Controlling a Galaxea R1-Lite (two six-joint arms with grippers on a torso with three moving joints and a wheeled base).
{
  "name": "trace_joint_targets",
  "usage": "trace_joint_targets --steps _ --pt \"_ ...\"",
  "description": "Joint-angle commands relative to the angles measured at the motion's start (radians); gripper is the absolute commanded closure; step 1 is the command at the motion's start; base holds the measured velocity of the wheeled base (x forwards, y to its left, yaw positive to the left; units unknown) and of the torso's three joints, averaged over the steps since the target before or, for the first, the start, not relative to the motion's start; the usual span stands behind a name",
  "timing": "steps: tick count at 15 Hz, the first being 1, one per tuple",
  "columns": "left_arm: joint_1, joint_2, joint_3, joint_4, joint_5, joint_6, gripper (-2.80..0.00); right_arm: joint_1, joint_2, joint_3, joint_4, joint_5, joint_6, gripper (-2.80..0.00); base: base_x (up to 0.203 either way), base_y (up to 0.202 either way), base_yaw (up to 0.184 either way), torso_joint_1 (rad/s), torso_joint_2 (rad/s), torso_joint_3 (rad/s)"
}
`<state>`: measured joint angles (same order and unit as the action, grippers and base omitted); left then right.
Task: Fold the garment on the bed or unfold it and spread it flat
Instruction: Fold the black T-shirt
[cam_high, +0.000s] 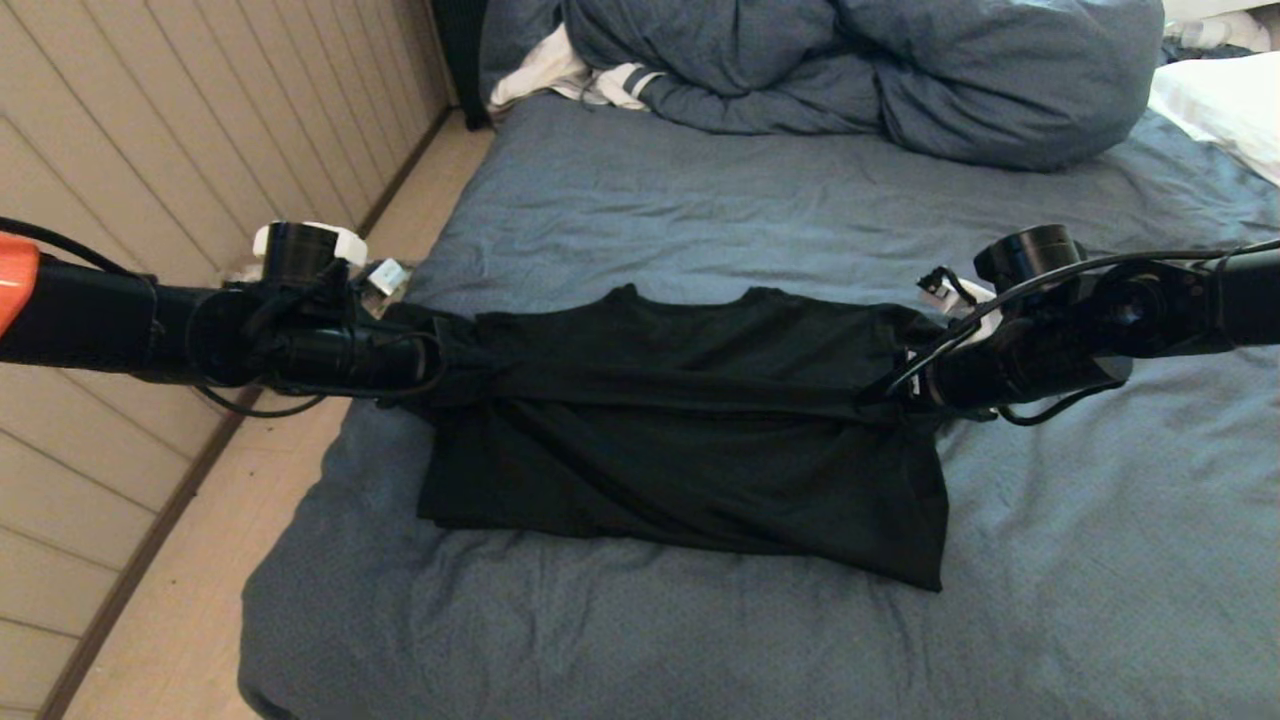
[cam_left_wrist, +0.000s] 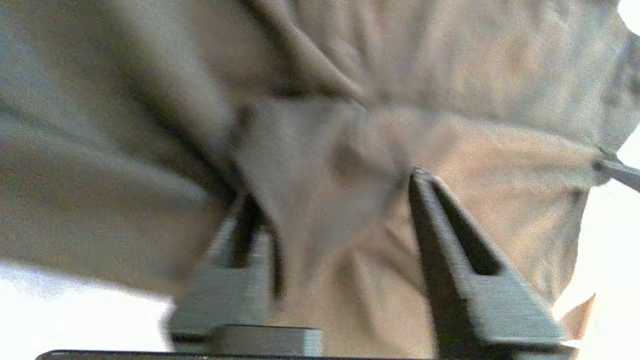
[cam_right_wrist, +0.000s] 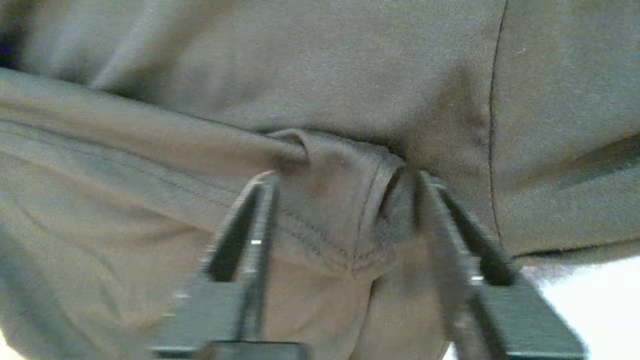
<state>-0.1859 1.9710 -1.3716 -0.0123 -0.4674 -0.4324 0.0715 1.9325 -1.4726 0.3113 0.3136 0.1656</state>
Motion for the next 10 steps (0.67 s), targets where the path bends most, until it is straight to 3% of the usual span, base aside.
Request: trace_joint_targets --steps 1,5,9,10 --pt "-0.003 -0.07 0.036 0.0 -0.007 0.0 -2.8 -0.006 -0.028 0.004 0.003 0.002 0.001 -2.8 0.0 0.0 0.0 0.0 0.0 0.0" --pt "-0.002 -0.206 0.08 0.004 -0.009 -0.002 -2.8 -0.045 -0.112 0.016 0.007 0.007 0.002 -2.8 0.0 0.0 0.0 0.0 0.0 0.0" --pt "0.017 -0.33 0.127 0.01 -0.006 -0.009 -2.8 -0.153 -0.145 -0.009 0.002 0.007 -0.004 -2.8 0.0 0.0 0.0 0.0 0.0 0.0" --pt "0.024 -0.338 0.135 0.027 -0.004 -0.009 0.0 -0.181 -0.139 -0.021 0.001 0.006 -0.007 -2.8 0.0 0.0 0.0 0.0 0.0 0.0"
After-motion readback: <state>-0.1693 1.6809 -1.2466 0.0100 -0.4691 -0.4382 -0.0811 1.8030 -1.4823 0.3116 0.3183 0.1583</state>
